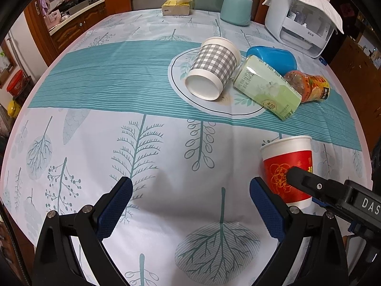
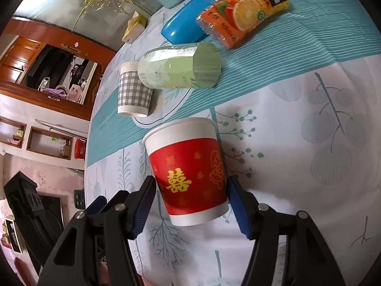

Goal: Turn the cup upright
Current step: 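Stand the red cup on its rim and open the right gripper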

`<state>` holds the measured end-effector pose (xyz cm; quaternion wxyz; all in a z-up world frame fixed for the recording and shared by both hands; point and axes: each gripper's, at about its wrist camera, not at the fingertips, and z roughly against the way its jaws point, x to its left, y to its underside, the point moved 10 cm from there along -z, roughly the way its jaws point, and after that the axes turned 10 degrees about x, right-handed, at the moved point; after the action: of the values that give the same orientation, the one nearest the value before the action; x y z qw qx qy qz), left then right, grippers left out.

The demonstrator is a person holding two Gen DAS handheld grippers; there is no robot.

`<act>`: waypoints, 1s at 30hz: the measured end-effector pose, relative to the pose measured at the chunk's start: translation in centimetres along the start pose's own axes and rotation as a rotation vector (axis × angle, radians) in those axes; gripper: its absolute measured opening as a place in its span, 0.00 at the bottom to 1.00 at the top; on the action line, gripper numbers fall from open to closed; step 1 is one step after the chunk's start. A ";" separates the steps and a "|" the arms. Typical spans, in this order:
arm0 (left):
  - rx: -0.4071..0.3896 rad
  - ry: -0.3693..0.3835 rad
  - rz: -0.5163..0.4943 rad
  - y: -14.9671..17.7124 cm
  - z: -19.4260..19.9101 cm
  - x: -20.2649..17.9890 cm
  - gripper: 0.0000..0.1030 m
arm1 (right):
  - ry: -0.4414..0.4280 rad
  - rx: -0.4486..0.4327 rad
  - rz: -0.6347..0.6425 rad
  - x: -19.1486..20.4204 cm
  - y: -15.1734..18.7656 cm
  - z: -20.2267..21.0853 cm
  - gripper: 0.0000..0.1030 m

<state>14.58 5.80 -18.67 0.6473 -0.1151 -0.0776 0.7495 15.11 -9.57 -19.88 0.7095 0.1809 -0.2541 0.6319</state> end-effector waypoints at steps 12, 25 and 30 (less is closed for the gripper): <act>-0.007 0.009 -0.004 0.2 0.8 -0.2 0.95 | 0.031 -0.032 0.053 0.3 0.3 1.3 0.72; -0.016 0.038 -0.010 1.2 2.7 -0.9 0.95 | 0.111 -0.141 0.177 1.3 1.4 5.0 0.72; -0.030 0.049 -0.023 1.9 4.1 -1.7 0.95 | 0.159 -0.197 0.227 1.4 2.3 6.9 0.72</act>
<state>11.89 3.98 -15.09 0.6559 -0.1423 -0.0742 0.7376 12.03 -12.07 -13.64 0.6656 0.0300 -0.2768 0.6924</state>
